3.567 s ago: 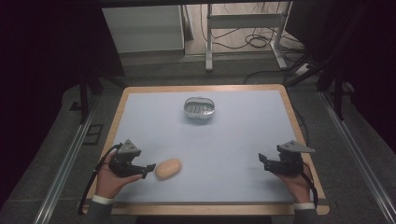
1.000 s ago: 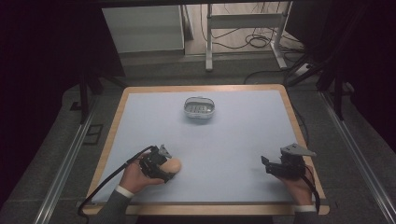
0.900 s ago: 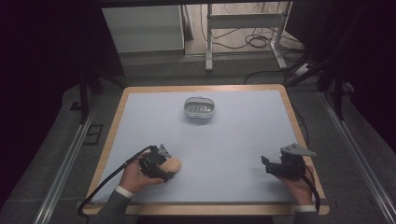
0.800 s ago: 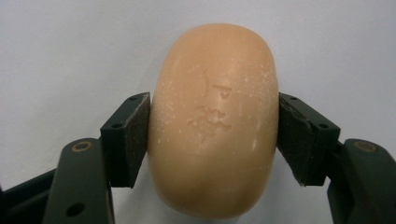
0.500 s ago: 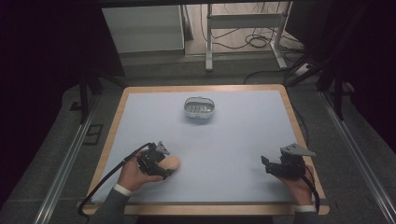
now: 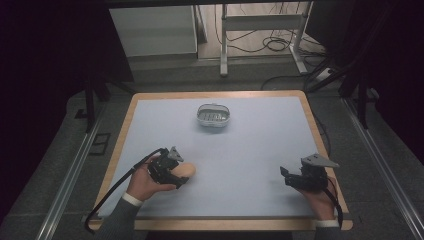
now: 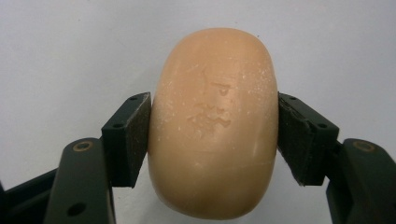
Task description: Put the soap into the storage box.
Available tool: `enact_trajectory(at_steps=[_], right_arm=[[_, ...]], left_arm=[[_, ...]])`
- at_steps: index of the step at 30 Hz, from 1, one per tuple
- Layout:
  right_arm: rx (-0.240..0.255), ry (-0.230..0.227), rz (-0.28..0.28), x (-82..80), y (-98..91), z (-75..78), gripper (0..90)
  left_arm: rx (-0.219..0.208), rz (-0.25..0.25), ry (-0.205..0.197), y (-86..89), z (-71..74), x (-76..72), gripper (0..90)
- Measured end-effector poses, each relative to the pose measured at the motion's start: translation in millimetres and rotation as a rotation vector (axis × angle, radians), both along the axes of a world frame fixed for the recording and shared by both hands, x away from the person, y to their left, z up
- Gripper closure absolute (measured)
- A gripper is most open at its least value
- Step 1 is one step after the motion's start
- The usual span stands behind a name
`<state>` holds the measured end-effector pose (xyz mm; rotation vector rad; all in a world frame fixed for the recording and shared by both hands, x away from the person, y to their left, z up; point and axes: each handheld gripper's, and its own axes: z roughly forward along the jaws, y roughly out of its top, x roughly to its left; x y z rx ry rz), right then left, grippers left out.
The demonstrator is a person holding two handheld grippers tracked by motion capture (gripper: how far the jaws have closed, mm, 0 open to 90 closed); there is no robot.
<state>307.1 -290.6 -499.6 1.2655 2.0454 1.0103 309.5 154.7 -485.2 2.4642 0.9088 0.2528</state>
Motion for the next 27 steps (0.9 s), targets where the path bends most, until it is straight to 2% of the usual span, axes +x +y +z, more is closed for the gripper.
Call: enact_trajectory(at_steps=[12,27], right_arm=[[-0.002,0.003,-0.001,0.5,1.1,-1.2,16.6],[-0.007,0.001,-0.008,0.9,-0.8,-1.9,16.6]], left_arm=[[-0.005,0.011,-0.018,0.5,7.5,4.7,32.5],[0.0,0.001,-0.022,-5.0,13.4,13.7,32.5]])
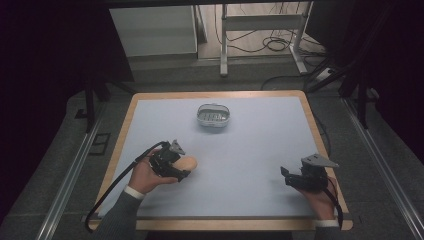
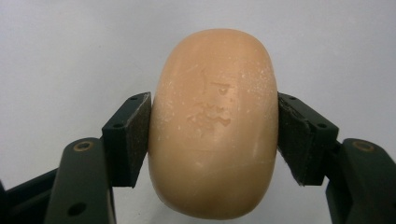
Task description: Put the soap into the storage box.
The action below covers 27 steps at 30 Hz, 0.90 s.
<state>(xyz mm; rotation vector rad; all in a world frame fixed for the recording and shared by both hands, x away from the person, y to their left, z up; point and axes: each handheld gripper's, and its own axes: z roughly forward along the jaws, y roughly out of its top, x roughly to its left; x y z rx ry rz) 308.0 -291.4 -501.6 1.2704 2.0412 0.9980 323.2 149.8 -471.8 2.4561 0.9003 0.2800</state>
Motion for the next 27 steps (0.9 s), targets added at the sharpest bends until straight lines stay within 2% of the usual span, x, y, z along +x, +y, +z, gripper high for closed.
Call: enact_trajectory(at_steps=[27], right_arm=[[-0.015,-0.007,-0.005,0.3,-0.9,-0.3,16.4]], left_arm=[[-0.022,0.012,-0.028,1.3,9.8,9.6,32.6]])
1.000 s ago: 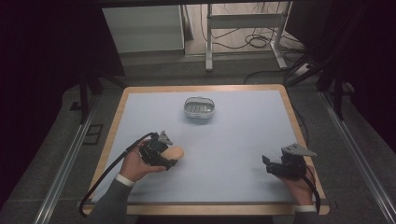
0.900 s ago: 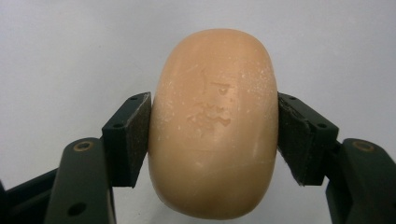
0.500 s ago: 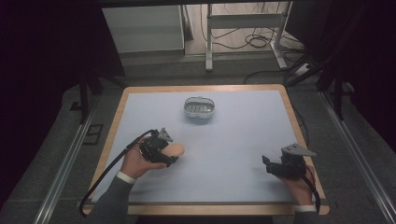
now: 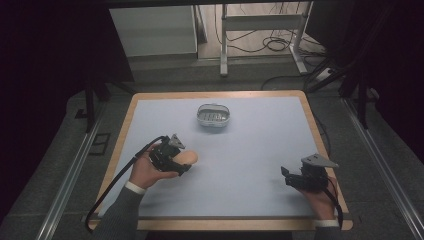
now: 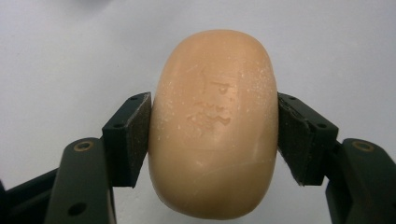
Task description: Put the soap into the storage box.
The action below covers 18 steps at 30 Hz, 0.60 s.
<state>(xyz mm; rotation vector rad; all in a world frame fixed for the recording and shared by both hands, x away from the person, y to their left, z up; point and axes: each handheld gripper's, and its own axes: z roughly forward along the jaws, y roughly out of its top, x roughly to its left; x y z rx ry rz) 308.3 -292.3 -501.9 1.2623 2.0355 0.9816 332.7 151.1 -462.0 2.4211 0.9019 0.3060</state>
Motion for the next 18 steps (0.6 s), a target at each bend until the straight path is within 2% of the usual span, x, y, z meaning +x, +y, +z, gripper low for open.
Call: enact_trajectory(at_steps=[9,15,18], right_arm=[[0.002,-0.003,-0.009,-0.1,-0.9,0.6,16.1],[0.001,-0.036,-0.004,-1.9,-0.1,3.6,16.2],[-0.002,-0.031,-0.003,-1.7,-1.0,3.2,16.1]], left_arm=[[-0.001,0.007,-0.006,1.3,3.1,5.5,32.7],[0.005,0.008,-0.017,0.3,8.6,11.8,32.7],[-0.011,0.01,-0.013,0.0,9.5,15.2,32.7]])
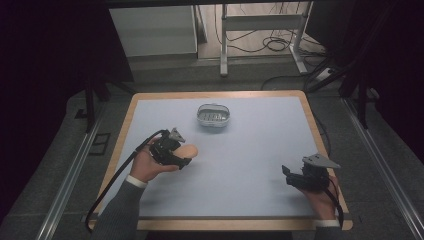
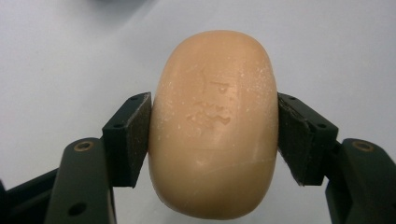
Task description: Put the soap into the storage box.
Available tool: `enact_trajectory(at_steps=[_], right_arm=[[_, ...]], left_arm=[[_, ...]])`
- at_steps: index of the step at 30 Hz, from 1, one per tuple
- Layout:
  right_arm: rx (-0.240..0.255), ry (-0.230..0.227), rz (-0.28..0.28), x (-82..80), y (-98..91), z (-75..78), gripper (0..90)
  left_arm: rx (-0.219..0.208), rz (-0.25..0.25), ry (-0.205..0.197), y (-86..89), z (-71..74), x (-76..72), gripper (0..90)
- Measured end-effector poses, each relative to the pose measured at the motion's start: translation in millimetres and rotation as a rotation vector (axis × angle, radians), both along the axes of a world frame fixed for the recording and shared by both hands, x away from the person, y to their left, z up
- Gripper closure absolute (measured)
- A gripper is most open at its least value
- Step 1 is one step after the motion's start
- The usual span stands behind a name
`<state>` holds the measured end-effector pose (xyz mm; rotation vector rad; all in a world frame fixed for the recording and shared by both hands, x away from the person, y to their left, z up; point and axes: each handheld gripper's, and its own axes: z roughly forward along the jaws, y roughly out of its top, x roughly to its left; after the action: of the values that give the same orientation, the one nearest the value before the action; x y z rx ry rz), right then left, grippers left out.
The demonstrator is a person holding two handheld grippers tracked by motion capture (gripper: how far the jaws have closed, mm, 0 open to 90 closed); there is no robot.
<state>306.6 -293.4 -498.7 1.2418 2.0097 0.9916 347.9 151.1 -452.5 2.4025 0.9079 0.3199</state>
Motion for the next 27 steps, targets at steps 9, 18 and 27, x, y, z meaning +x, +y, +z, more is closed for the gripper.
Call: enact_trajectory(at_steps=[9,18,27], right_arm=[[-0.007,0.014,0.002,1.4,1.1,-2.5,16.1],[-0.005,0.008,0.004,1.4,1.2,-2.5,16.1],[-0.009,0.019,0.006,2.2,1.0,-4.4,16.1]], left_arm=[[0.001,0.007,-0.014,-2.9,4.8,11.9,32.7],[0.006,0.015,-0.005,0.2,3.7,20.1,32.8],[0.005,0.026,-0.016,0.7,8.2,28.4,32.8]])
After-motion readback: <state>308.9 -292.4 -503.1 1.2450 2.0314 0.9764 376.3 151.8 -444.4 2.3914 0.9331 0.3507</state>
